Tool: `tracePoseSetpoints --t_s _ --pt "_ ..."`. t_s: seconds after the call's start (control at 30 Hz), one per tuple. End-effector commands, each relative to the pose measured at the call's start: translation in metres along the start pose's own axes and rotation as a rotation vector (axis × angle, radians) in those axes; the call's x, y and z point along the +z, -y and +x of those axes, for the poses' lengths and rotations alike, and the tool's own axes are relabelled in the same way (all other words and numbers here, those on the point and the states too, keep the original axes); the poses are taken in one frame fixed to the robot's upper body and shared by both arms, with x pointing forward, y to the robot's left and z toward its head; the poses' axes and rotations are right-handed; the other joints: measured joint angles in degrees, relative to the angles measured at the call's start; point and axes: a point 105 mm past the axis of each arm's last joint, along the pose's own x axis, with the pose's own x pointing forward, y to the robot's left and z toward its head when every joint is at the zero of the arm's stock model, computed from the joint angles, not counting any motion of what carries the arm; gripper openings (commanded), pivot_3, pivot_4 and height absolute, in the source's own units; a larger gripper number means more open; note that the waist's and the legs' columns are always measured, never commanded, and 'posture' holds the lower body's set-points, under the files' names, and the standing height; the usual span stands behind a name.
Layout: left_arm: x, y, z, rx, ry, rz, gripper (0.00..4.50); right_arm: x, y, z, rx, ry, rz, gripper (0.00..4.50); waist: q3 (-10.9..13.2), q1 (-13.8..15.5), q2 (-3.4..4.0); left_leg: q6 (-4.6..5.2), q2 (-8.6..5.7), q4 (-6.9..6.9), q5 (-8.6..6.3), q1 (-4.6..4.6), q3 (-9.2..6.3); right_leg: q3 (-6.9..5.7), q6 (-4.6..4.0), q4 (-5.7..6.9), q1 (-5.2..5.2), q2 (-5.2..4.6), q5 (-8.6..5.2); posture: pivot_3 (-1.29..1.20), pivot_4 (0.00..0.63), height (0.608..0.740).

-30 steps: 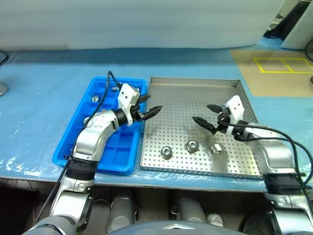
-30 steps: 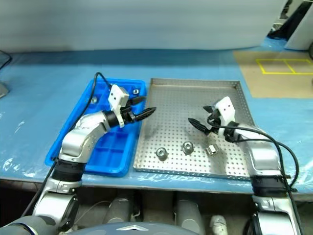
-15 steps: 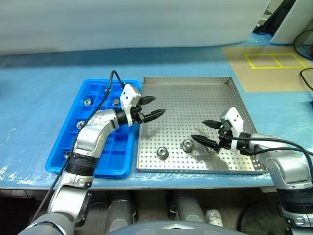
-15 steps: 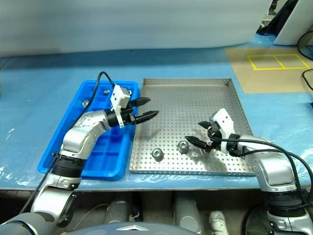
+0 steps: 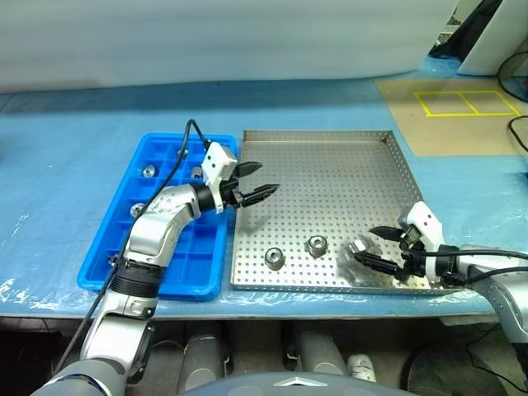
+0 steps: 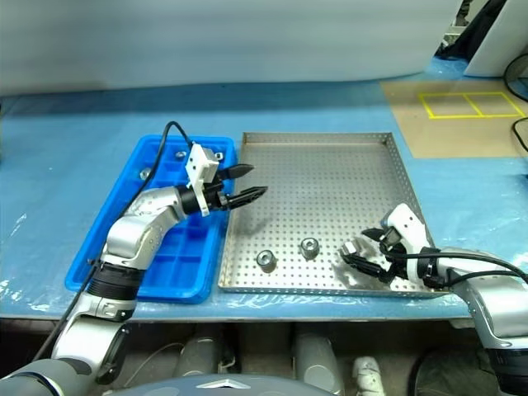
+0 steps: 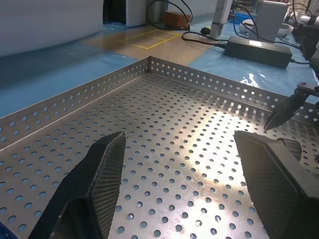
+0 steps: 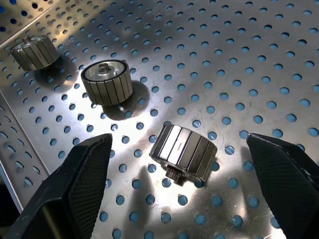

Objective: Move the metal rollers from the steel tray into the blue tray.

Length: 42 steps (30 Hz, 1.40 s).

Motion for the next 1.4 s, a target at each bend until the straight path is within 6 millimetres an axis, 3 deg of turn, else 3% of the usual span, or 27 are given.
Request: tracePoseSetpoints --t_s 0.03,0.23,0.37,0.67,0.8,1.0,1.2,1.33,1.4 --pt "0.009 0.001 0.002 -0.006 0.029 0.033 3.66 0.008 -0.002 0.005 -0.001 0.021 -0.06 3.56 0.0 0.01 0.0 -0.02 0.0 0.0 0.0 0.0 0.0 0.0 0.0 0.0 0.0 0.0 0.0 -0.35 0.15 0.74" --pt "0.012 -0.006 -0.005 0.036 0.029 0.055 3.66 0.015 -0.008 0.02 0.05 0.055 -0.058 1.53 0.0 0.18 0.0 0.02 0.0 -0.01 0.02 -0.01 -0.01 -0.01 -0.11 0.0 0.0 0.0 0.06 -0.3 0.15 0.74" --pt "0.015 -0.012 -0.013 0.08 0.036 0.063 3.66 0.026 -0.001 0.023 0.047 0.075 -0.086 0.22 0.0 0.34 0.0 0.08 0.0 -0.02 0.05 -0.03 -0.01 -0.02 -0.36 0.0 0.01 0.0 0.21 -0.26 0.15 0.74" --pt "0.015 -0.013 -0.025 0.15 0.05 0.061 3.66 0.049 0.015 0.022 0.077 0.105 -0.12 0.22 -0.01 1.48 0.01 0.07 0.01 -0.04 0.07 -0.01 -0.02 -0.04 -0.41 0.06 0.01 -0.01 0.23 -0.2 0.15 0.74" --pt "0.011 -0.012 -0.026 0.157 0.041 0.057 3.66 0.044 0.008 0.01 0.131 0.06 -0.112 1.14 -0.01 2.28 0.02 0.08 0.0 -0.05 0.07 -0.02 -0.01 -0.04 -0.42 0.06 0.01 -0.01 0.23 -0.21 0.15 0.74" --pt "0.008 -0.01 -0.02 0.135 0.035 0.05 3.66 0.034 0.002 -0.01 0.14 -0.004 -0.128 3.22 0.0 3.04 0.01 0.07 0.01 -0.04 0.07 0.09 0.0 -0.03 -0.41 0.05 0.13 -0.02 0.23 -0.24 0.15 0.74" --pt "0.009 -0.009 -0.015 0.113 0.038 0.049 3.66 0.015 -0.007 -0.015 0.142 -0.076 -0.121 3.22 -0.01 3.0 0.02 0.05 0.01 -0.05 0.08 0.17 0.0 -0.03 -0.39 0.05 0.18 -0.02 0.22 -0.27 0.15 0.74" --pt "0.009 -0.009 -0.013 0.104 0.035 0.051 3.66 -0.019 -0.006 0.004 0.099 -0.213 -0.165 3.22 -0.02 2.3 -0.01 0.05 0.0 -0.05 0.08 0.18 -0.01 -0.03 -0.16 0.04 0.18 -0.02 0.08 -0.27 0.15 0.74" --pt "0.009 -0.009 -0.012 0.104 0.036 0.052 3.66 -0.017 -0.004 0.017 0.07 -0.159 -0.141 3.22 -0.03 1.89 -0.06 0.01 0.01 -0.06 0.07 0.17 -0.02 -0.04 -0.13 0.04 0.17 -0.01 0.07 -0.26 0.15 0.74"
